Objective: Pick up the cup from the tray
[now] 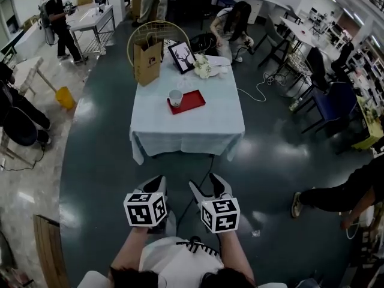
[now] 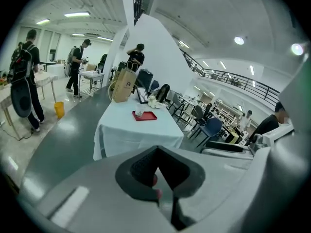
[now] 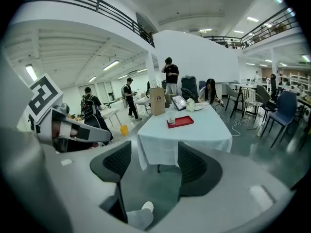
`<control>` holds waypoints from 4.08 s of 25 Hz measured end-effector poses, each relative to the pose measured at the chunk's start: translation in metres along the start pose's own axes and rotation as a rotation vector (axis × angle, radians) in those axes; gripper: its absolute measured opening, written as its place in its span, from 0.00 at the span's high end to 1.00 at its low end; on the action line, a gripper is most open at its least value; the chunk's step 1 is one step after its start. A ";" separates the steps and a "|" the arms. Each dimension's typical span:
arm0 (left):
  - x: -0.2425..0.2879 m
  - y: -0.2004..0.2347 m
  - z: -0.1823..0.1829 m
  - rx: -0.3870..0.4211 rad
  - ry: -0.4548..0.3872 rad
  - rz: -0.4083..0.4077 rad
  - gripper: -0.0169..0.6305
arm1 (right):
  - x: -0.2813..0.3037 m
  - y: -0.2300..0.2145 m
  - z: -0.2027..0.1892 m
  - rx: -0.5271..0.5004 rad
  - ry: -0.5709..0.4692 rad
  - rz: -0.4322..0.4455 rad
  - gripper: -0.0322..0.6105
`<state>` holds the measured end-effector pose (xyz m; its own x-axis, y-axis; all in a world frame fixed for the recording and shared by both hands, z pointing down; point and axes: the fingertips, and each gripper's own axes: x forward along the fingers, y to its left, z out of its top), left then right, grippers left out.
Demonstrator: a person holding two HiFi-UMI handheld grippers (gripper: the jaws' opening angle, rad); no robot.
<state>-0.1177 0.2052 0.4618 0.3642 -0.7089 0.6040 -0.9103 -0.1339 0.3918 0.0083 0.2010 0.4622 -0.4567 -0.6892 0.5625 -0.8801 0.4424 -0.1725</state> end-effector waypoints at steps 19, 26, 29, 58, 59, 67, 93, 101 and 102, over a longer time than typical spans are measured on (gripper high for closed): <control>0.081 0.106 0.127 0.030 0.020 0.020 0.97 | 0.165 -0.004 0.125 -0.041 -0.045 -0.029 0.31; 0.129 0.125 0.157 -0.007 0.016 0.049 0.97 | 0.227 -0.030 0.148 -0.046 -0.019 -0.004 0.29; 0.154 0.129 0.169 -0.025 0.021 0.053 0.97 | 0.259 -0.043 0.151 -0.070 0.025 0.009 0.29; 0.322 0.178 0.185 -0.169 0.222 0.228 0.97 | 0.458 -0.101 0.117 -0.185 0.332 0.176 0.24; 0.322 0.178 0.183 -0.173 0.230 0.231 0.97 | 0.460 -0.101 0.115 -0.189 0.340 0.182 0.25; 0.324 0.177 0.180 -0.172 0.253 0.237 0.97 | 0.458 -0.102 0.127 -0.185 0.323 0.181 0.35; 0.398 0.076 0.186 0.040 0.332 0.059 0.97 | 0.342 -0.340 0.102 0.218 0.213 -0.228 0.35; 0.400 0.069 0.175 0.061 0.360 0.061 0.97 | 0.340 -0.350 0.075 0.203 0.251 -0.253 0.33; 0.400 0.068 0.176 0.063 0.359 0.062 0.97 | 0.340 -0.350 0.075 0.214 0.243 -0.254 0.32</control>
<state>-0.0685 -0.2089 0.6077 0.3435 -0.4304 0.8347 -0.9391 -0.1488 0.3097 0.1511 -0.2313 0.6528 -0.2001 -0.5943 0.7790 -0.9797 0.1284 -0.1537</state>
